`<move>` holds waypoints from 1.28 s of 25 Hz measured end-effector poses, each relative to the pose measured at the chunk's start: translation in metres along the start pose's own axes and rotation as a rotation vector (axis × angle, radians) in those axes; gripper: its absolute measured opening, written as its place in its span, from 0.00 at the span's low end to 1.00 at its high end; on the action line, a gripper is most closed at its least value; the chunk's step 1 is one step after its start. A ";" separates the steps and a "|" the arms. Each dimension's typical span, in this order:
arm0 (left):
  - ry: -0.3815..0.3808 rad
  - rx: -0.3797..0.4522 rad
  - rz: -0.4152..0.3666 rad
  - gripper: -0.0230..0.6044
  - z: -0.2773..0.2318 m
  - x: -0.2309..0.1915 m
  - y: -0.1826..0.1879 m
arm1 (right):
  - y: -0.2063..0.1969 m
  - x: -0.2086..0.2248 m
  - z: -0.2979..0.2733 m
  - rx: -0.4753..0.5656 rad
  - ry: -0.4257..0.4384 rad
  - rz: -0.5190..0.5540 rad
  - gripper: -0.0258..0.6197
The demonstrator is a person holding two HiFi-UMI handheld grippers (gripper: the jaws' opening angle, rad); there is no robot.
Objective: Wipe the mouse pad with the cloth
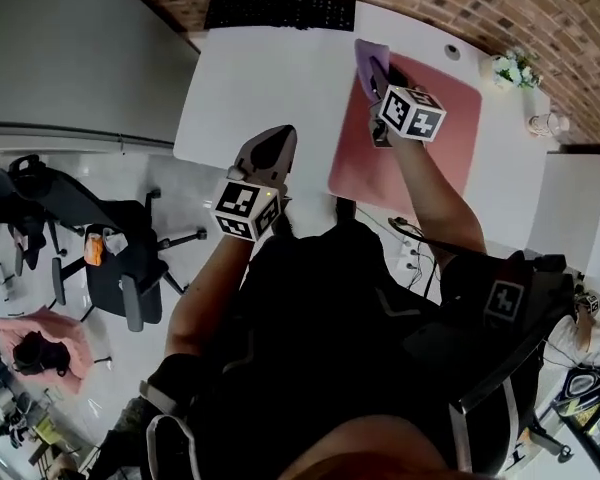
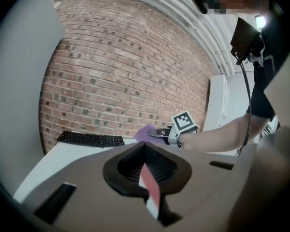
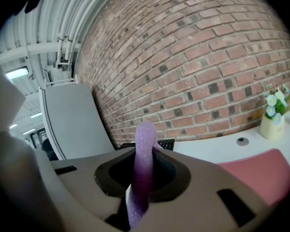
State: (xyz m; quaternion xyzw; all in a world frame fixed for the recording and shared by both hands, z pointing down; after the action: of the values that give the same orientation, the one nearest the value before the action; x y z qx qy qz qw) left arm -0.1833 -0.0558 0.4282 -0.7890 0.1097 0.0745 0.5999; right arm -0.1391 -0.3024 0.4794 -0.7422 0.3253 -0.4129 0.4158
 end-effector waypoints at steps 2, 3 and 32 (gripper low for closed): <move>-0.074 0.009 -0.031 0.04 0.006 0.005 0.011 | 0.010 -0.014 0.025 0.036 -0.011 0.027 0.13; -0.119 0.008 -0.042 0.04 0.010 0.008 0.016 | 0.014 -0.021 0.038 0.060 -0.024 0.032 0.13; -0.277 0.140 -0.141 0.04 0.069 0.083 0.079 | 0.029 -0.105 0.257 0.214 -0.154 0.289 0.13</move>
State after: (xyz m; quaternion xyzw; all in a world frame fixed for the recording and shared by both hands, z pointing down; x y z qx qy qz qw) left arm -0.1233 -0.0163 0.3154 -0.7330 -0.0245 0.1323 0.6667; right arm 0.0370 -0.1387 0.3377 -0.6686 0.3499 -0.3229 0.5712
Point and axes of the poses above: the fingertips, and each gripper's own axes: z backward along the fingers, x to its right, y out of its top, the point moved 3 cm from there along z, backward along the fingers, and after that the axes turned 2 degrees about z, right-handed, at the moved point
